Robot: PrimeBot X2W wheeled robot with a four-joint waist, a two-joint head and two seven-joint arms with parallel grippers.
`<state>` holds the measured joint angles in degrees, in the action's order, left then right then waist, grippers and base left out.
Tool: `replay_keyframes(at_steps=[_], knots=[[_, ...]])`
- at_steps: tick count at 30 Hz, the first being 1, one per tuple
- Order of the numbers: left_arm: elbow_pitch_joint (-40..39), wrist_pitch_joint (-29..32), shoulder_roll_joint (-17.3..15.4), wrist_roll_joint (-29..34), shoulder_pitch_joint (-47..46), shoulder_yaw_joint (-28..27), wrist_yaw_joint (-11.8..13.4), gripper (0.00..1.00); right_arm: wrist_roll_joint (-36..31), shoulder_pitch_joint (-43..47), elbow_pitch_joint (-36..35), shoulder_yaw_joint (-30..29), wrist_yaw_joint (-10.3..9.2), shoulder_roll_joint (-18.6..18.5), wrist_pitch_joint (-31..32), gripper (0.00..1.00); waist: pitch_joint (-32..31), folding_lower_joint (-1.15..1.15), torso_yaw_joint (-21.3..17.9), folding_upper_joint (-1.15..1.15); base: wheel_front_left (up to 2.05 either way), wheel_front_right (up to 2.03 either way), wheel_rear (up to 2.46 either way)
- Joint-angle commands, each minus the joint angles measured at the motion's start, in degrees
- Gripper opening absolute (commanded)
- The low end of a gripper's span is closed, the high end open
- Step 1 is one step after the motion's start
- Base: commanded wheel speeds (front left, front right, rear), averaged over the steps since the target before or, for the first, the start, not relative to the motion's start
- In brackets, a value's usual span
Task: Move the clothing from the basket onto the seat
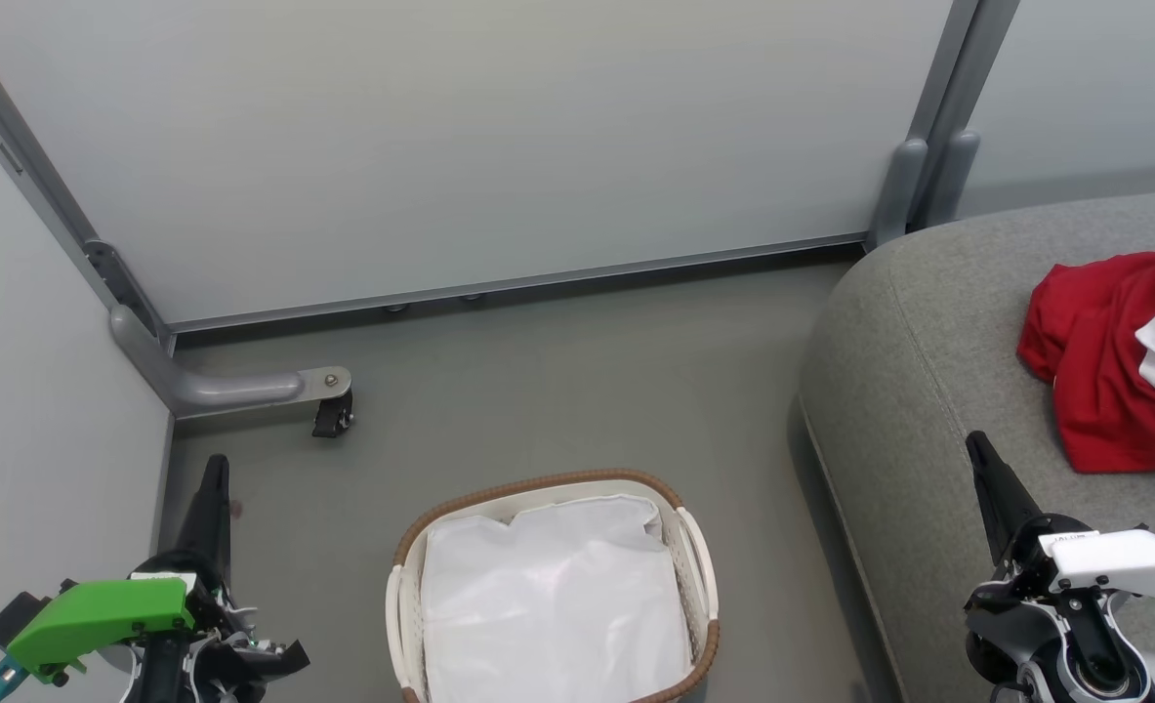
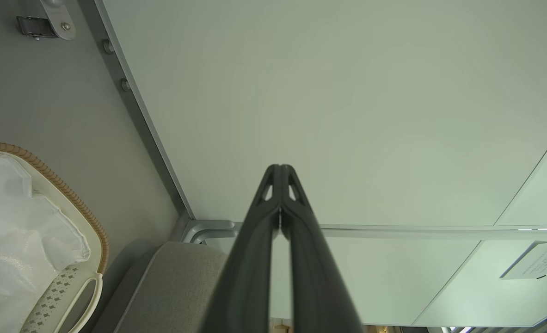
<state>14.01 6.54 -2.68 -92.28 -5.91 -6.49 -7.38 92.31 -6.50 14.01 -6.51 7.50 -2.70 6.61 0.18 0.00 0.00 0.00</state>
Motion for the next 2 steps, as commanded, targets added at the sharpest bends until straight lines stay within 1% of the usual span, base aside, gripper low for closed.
replay_keyframes(at_steps=[1, 2], knots=[[-0.10, 0.20, -0.38, -0.25, -0.60, -0.13, -0.21, 0.00, 0.20, 0.62, -0.15, -0.13, -0.01, -0.34, 0.07, 0.00, 0.00, 0.00, 0.00, 0.00, 0.00, 0.00, 0.00], [-0.10, 0.20, -0.38, -0.25, -0.60, -0.13, -0.21, 0.00, 0.20, 0.62, -0.15, -0.12, -0.01, -0.34, 0.07, 0.00, 0.00, 0.00, 0.00, 0.00, 0.00, 0.00, 0.00]])
